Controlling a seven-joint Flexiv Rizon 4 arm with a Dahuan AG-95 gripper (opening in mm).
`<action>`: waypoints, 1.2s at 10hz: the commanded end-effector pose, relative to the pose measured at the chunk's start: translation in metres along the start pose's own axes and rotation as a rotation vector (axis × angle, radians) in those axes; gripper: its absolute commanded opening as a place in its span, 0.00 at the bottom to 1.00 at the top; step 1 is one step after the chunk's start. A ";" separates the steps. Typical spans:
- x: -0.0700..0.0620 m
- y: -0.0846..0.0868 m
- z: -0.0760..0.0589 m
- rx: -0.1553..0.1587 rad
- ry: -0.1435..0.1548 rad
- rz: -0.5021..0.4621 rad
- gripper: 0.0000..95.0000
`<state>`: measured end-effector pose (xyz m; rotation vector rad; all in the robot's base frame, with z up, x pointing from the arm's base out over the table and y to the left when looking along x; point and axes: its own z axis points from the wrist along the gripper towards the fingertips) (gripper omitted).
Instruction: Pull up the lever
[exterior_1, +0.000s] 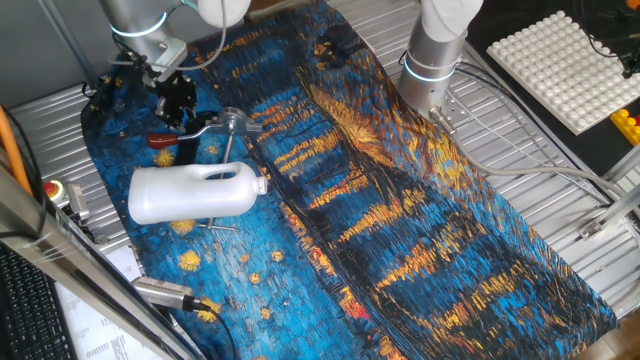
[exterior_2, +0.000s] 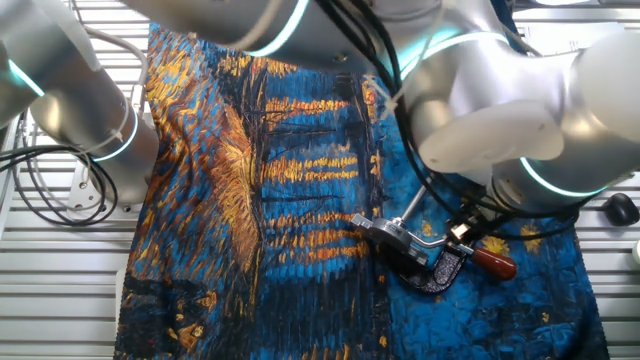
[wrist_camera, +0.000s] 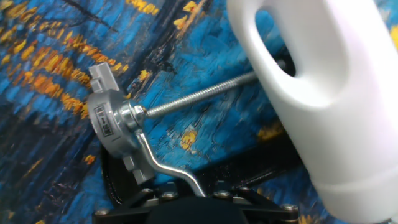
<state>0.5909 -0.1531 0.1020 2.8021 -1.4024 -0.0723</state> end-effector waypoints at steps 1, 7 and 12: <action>0.004 0.002 -0.002 -0.025 -0.004 -0.034 0.20; 0.008 0.004 -0.007 -0.065 -0.122 -0.042 0.20; 0.008 0.004 -0.007 -0.038 -0.010 -0.064 0.20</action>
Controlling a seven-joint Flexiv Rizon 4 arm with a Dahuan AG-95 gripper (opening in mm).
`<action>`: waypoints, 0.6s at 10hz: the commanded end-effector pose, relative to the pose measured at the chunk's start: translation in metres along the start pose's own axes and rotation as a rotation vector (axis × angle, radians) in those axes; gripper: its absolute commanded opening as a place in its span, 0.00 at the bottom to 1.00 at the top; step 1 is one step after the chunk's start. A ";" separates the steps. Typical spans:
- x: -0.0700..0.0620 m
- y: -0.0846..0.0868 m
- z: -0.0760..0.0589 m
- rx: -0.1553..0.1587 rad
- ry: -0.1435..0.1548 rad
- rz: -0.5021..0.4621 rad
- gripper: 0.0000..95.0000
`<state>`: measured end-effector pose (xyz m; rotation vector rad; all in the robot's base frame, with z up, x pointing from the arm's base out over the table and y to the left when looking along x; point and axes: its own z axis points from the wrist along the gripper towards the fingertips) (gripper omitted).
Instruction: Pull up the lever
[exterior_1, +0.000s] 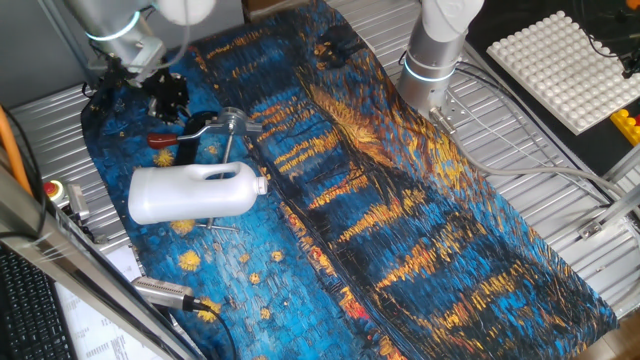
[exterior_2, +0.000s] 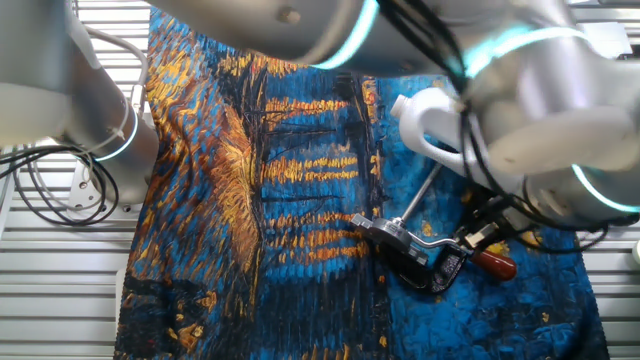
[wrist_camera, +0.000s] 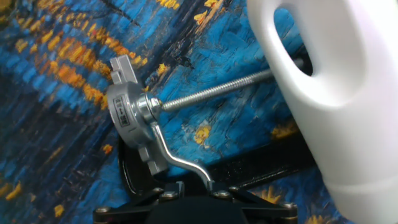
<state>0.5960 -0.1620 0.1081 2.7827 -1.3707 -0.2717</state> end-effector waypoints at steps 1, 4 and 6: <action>-0.002 0.003 0.000 0.039 0.122 -0.089 0.20; -0.001 0.003 0.000 0.056 0.189 -0.252 0.40; 0.010 0.008 -0.007 0.063 0.195 -0.306 0.40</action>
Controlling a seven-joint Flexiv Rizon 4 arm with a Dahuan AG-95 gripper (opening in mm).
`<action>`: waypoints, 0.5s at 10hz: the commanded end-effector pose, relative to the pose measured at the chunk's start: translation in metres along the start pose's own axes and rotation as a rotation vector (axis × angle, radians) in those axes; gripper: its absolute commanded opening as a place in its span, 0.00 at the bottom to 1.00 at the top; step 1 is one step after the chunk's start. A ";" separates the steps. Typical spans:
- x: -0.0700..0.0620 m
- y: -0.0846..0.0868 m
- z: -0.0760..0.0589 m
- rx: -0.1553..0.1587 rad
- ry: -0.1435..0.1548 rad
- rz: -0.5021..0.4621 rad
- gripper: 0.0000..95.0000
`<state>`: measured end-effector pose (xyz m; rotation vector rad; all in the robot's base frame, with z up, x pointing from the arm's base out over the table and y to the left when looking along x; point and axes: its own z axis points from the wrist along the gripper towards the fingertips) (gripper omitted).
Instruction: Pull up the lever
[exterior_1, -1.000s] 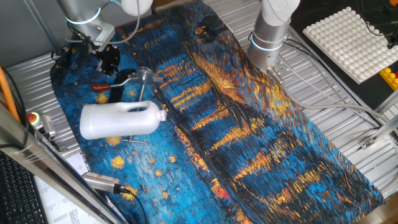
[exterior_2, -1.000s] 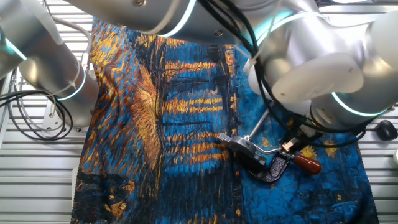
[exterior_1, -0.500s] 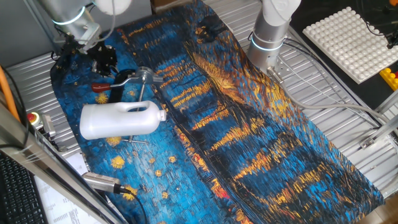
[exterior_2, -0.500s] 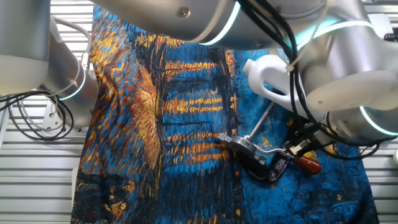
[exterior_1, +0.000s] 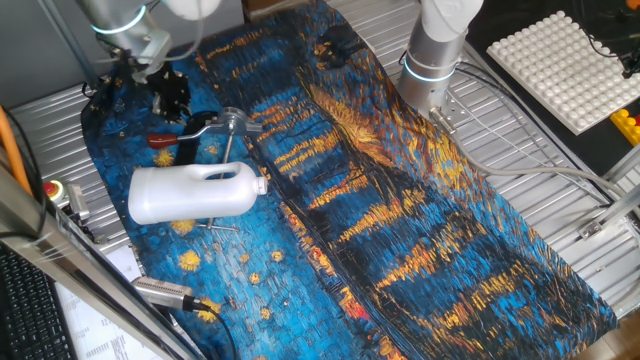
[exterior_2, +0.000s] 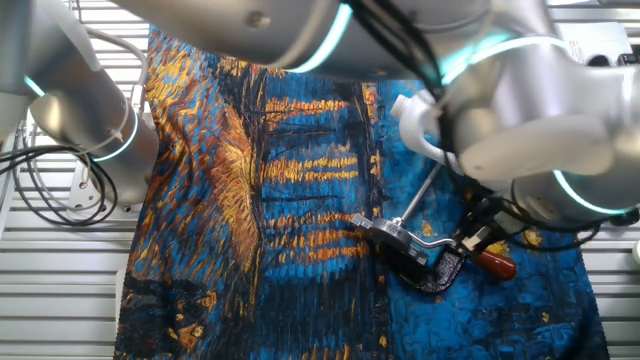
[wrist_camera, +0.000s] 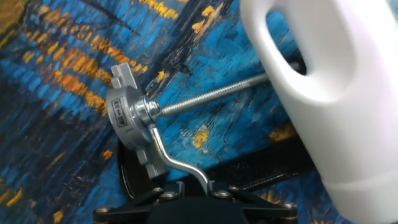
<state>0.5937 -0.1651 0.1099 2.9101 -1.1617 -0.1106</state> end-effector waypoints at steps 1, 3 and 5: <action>0.014 0.006 -0.006 0.012 0.095 -0.163 0.40; 0.027 0.001 -0.001 0.021 0.085 -0.197 0.40; 0.040 0.001 0.002 0.042 0.073 -0.206 0.40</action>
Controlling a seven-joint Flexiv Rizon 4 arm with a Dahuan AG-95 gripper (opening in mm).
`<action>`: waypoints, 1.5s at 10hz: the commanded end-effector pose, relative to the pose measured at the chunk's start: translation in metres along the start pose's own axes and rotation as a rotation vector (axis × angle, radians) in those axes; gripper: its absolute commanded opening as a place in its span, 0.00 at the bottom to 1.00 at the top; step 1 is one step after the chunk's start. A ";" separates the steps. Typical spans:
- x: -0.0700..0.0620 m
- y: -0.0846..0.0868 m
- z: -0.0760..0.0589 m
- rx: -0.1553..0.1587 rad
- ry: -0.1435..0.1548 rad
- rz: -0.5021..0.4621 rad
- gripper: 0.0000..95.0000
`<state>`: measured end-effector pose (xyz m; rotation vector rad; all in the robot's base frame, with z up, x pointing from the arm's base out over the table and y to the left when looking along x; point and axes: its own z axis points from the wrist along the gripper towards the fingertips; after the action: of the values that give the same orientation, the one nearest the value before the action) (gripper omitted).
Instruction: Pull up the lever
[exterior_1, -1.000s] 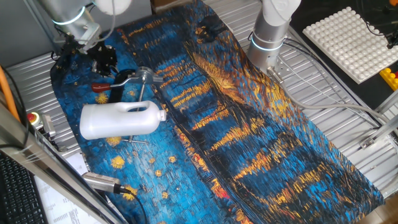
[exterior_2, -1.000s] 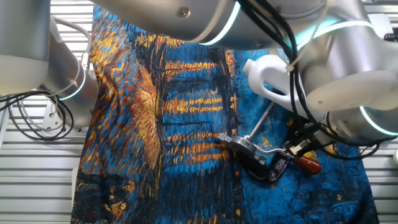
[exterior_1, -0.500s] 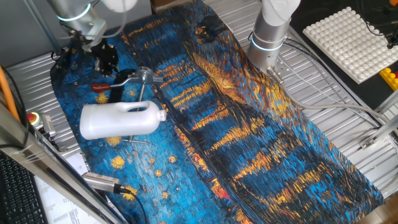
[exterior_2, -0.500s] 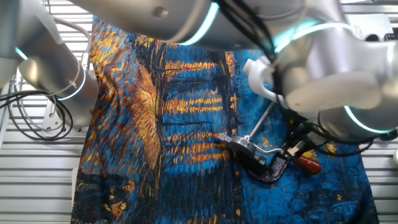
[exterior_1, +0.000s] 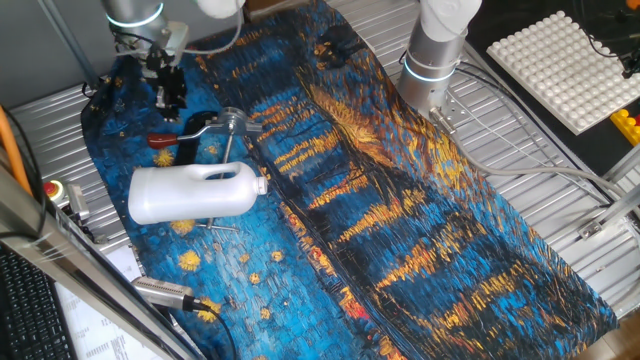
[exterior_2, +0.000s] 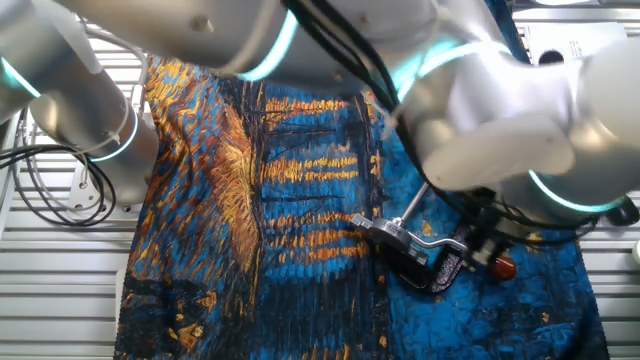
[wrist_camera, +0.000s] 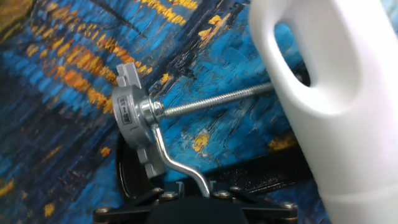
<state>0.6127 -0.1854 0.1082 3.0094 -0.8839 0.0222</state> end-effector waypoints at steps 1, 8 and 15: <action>0.019 0.001 0.004 0.024 -0.016 -0.024 0.40; 0.031 -0.011 0.017 0.061 -0.023 -0.046 0.40; 0.032 -0.013 0.018 0.018 -0.097 -0.093 0.40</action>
<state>0.6504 -0.1918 0.0902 3.0865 -0.7476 -0.1531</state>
